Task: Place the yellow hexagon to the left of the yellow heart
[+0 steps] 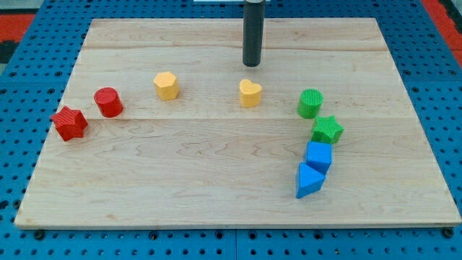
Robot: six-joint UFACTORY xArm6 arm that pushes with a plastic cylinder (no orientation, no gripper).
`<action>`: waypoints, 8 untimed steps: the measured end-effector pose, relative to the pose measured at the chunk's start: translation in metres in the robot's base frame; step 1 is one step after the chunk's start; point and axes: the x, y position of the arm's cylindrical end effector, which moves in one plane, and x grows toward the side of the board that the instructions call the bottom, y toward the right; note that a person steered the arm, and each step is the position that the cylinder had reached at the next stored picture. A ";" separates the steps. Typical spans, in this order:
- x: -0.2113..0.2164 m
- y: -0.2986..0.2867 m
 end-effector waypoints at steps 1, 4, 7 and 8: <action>0.000 0.001; 0.007 -0.018; 0.027 -0.208; 0.034 -0.167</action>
